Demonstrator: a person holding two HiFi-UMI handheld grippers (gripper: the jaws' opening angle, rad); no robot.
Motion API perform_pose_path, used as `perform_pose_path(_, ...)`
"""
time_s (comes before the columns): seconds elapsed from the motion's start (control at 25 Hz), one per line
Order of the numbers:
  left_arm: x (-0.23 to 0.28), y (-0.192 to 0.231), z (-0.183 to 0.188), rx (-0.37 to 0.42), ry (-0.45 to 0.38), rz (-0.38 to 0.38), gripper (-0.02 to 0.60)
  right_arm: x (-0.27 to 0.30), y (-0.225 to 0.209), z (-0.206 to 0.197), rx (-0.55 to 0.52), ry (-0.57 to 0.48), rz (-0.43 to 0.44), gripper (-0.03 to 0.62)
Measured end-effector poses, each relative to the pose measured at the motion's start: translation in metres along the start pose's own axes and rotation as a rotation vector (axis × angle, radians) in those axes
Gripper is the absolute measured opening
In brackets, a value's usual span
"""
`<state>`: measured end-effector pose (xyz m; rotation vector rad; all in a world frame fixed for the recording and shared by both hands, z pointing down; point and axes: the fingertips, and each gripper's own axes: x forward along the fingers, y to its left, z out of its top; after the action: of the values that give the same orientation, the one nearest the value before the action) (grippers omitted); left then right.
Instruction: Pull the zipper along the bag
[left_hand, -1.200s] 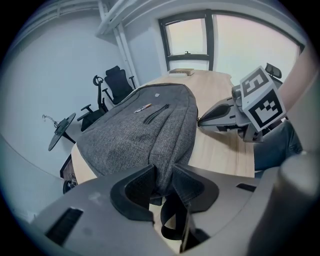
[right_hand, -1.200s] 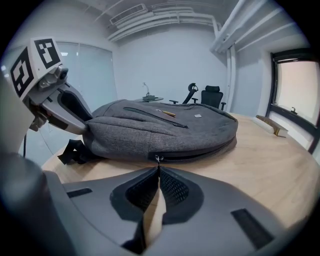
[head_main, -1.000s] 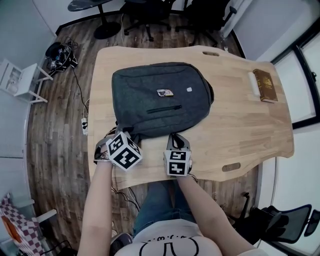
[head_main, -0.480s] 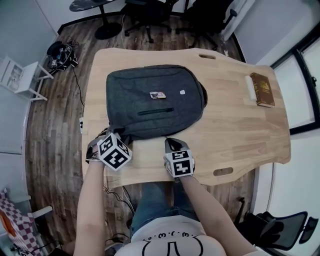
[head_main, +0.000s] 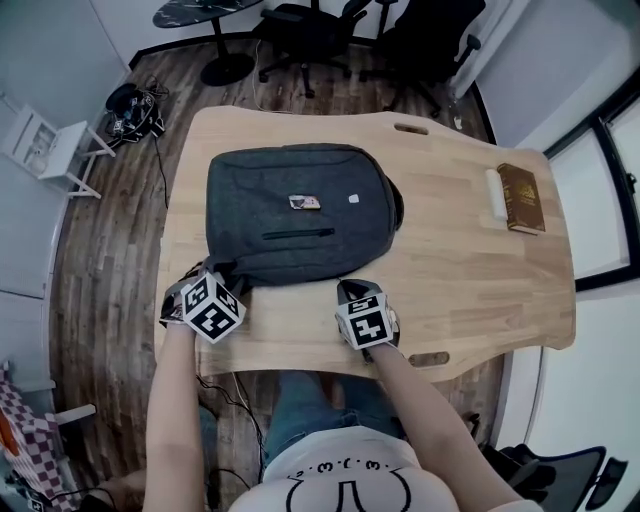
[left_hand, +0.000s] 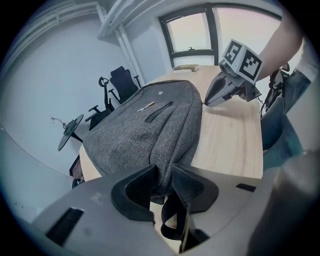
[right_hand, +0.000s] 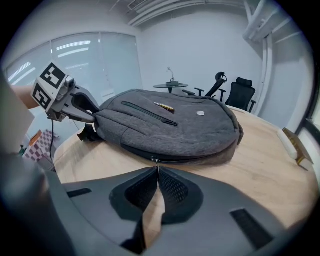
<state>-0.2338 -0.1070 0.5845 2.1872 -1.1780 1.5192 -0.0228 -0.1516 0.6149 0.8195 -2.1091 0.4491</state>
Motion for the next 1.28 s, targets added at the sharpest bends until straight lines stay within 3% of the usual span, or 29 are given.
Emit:
perform_pose_path(0.64, 0.003, 0.001, 0.001, -0.12, 0.056, 0.023, 0.109, -0.012, -0.081, 0.0, -0.129, 0.093, 0.007, 0.069)
perform_pose_path(1.0, 0.005, 0.004, 0.005, -0.119, 0.062, 0.041, 0.107, 0.001, -0.142, 0.027, -0.248, 0.104, -0.02, 0.077)
perform_pose_path(1.16, 0.003, -0.001, 0.012, -0.158, 0.073, 0.093, 0.117, 0.001, -0.138, 0.024, -0.228, 0.092, 0.029, 0.058)
perform_pose_path(1.28, -0.002, -0.006, 0.015, -0.173, 0.13, 0.147, 0.127, -0.005, -0.133, 0.02, -0.22, 0.091, 0.057, 0.058)
